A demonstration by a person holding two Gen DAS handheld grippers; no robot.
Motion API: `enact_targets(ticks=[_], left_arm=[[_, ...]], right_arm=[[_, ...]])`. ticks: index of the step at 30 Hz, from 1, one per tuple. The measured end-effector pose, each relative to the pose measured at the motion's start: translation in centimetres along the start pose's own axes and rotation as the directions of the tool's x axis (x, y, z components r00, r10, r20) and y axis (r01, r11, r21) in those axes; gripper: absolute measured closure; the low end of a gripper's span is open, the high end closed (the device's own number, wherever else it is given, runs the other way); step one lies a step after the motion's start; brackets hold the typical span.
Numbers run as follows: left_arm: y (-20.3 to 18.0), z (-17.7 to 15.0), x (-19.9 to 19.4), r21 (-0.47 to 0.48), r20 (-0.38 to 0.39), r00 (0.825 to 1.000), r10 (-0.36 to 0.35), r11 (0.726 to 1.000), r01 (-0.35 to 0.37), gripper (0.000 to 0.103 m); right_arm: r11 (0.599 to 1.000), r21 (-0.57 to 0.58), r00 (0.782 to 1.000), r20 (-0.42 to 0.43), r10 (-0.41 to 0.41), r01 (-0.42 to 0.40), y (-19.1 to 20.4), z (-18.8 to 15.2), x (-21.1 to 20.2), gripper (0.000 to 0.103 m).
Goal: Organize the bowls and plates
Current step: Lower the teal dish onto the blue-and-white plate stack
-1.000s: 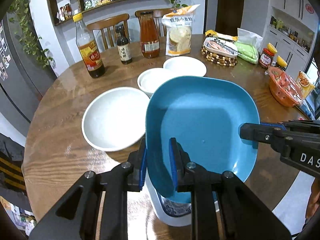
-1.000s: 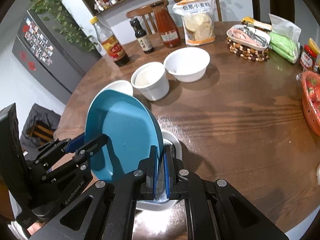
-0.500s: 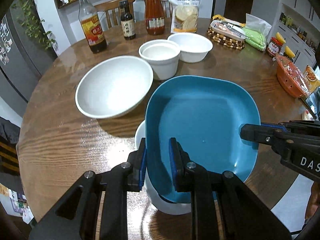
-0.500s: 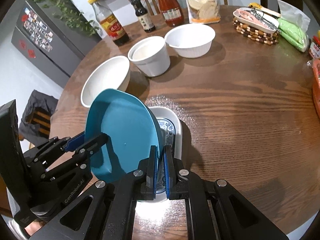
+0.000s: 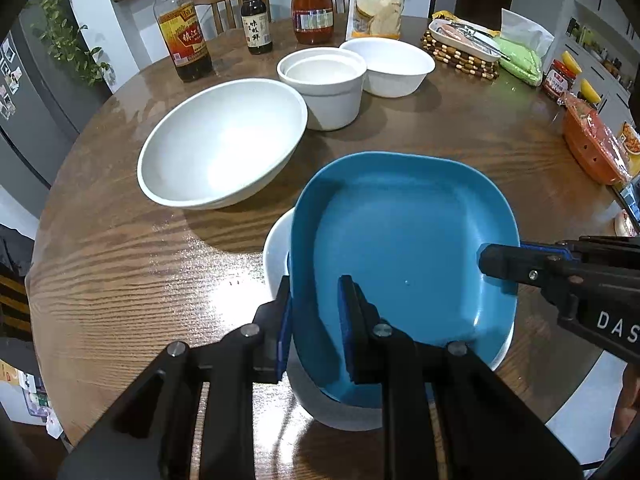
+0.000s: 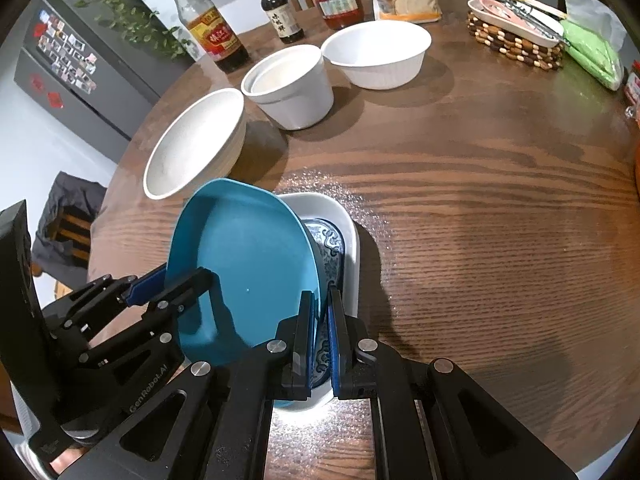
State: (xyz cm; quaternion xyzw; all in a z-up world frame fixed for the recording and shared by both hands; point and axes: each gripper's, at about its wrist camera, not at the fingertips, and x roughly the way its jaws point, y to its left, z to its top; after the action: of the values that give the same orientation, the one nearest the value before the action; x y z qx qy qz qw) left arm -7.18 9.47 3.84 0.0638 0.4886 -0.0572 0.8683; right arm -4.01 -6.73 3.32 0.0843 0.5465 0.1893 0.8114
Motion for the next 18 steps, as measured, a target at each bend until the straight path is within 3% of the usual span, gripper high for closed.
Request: enact_targets(ticks=[18], left_arm=[[0.1, -0.2, 1.2, 0.002, -0.026, 1.0, 0.005, 1.0, -0.005, 0.083]], right_arm=[[0.999, -0.02, 0.998, -0.029, -0.047, 0.046, 0.4, 0.1, 1.1, 0.095]])
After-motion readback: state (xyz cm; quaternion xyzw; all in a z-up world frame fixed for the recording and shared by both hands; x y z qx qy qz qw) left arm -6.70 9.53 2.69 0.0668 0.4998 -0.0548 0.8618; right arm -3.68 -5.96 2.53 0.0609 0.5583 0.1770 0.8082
